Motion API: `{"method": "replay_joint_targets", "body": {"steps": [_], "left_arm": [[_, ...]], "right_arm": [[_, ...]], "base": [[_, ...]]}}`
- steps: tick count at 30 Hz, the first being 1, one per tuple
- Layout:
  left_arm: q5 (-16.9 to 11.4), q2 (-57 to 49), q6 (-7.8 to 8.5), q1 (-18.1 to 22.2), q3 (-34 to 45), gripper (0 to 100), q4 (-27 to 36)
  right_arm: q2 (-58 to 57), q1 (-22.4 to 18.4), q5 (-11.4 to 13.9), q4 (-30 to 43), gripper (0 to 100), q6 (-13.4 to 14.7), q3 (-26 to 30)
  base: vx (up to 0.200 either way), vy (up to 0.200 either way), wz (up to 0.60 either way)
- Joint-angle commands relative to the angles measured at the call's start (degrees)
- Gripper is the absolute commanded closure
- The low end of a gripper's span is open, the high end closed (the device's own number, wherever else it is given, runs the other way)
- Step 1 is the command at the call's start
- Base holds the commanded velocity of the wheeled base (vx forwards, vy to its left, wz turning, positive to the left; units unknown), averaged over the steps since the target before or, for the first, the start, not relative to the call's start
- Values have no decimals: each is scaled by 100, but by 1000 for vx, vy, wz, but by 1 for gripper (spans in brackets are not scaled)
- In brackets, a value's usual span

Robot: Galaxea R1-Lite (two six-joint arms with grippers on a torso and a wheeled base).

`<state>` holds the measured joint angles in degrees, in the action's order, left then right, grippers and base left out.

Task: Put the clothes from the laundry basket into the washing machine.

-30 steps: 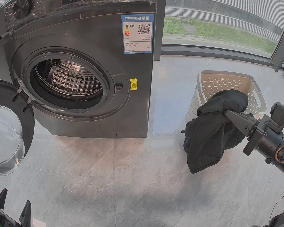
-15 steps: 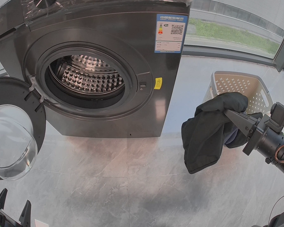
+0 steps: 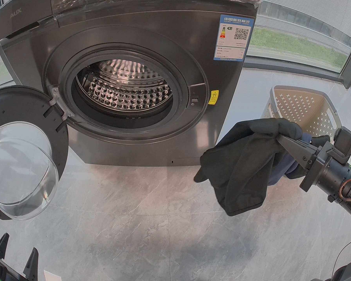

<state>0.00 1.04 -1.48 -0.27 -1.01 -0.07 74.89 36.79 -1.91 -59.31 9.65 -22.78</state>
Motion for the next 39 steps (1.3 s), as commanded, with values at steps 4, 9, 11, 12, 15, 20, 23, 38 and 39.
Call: {"method": "replay_joint_targets", "body": {"steps": [4, 9, 11, 12, 15, 20, 23, 38, 39], "left_arm": [[0, -77, -2, 0, 92, 0, -1], [0, -77, -2, 0, 92, 0, -1], [0, -77, -2, 0, 92, 0, -1], [-9, -77, -2, 0, 92, 0, -1], [0, -77, -2, 0, 92, 0, -1], [0, -77, 7, 0, 92, 0, -1], [0, -77, 7, 0, 92, 0, -10], [0, -77, 7, 0, 92, 0, -1], [0, -77, 7, 0, 92, 0, -1]], "right_arm": [[8, -5, -11, 24, 100, 45, 2], [0, -76, -20, 24, 100, 63, -16], [-18, -93, -20, 24, 100, 63, -24], [-27, -102, -20, 24, 100, 63, -24], [-44, -111, -20, 33, 100, 63, 2], [-71, -128, -20, 16, 100, 63, 2], [-71, -163, -20, -11, 100, 63, -7], [-44, -155, -20, -2, 100, 63, -7], [-44, -155, -20, -2, 100, 63, 2]], "base": [[0, 0, 0], [0, 200, 0], [0, 200, 0], [0, 200, 0], [0, 200, 0], [0, 160, 0], [0, 0, 0], [-80, 0, 0], [0, 0, 0]]}}
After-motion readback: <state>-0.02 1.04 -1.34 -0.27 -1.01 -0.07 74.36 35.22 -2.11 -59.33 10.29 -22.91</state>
